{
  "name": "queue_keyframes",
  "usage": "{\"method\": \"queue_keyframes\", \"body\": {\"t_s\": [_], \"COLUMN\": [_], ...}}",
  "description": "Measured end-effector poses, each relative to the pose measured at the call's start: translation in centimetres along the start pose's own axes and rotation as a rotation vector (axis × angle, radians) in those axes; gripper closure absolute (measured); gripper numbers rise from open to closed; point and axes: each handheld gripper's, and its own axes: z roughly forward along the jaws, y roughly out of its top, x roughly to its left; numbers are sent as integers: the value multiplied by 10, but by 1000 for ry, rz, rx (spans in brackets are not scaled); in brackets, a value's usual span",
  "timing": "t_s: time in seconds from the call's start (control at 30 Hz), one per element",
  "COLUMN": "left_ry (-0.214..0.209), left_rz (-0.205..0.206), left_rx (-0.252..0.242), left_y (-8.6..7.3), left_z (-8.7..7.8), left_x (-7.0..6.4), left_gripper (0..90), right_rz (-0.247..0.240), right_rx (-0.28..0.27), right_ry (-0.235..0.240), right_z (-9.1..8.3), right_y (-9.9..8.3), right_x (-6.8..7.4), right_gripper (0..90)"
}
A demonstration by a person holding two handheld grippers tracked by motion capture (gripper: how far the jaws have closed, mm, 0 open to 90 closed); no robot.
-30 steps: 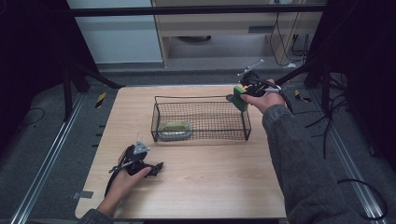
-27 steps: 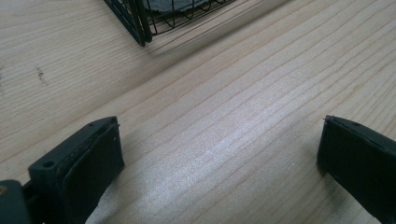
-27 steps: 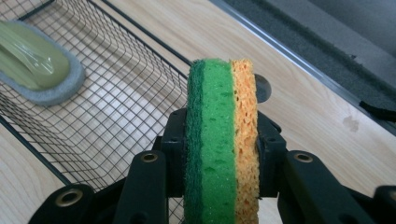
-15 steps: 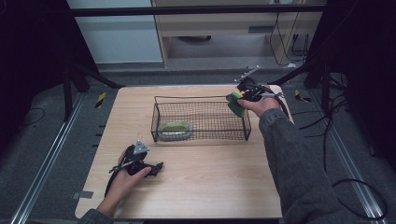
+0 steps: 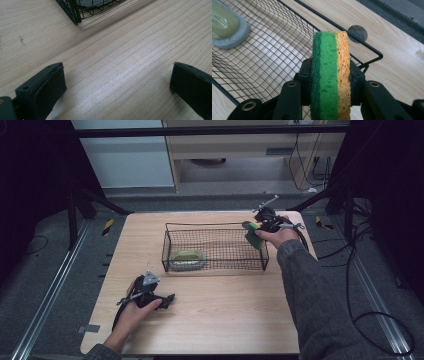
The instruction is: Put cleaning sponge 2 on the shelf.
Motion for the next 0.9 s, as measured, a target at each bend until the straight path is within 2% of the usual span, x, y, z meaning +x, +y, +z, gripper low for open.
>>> {"method": "queue_keyframes", "body": {"t_s": [0.33, 0.9], "left_ry": [0, -1], "left_rz": [0, 1], "left_rx": [0, 1], "left_y": [0, 0], "left_z": [0, 0], "left_x": [0, 0], "left_gripper": [0, 0], "right_rz": [21, 1], "right_rx": [24, 91], "right_ry": [-19, -49], "right_z": [14, 34], "right_y": [-12, -13], "right_x": [0, 12], "right_gripper": [644, 640]}}
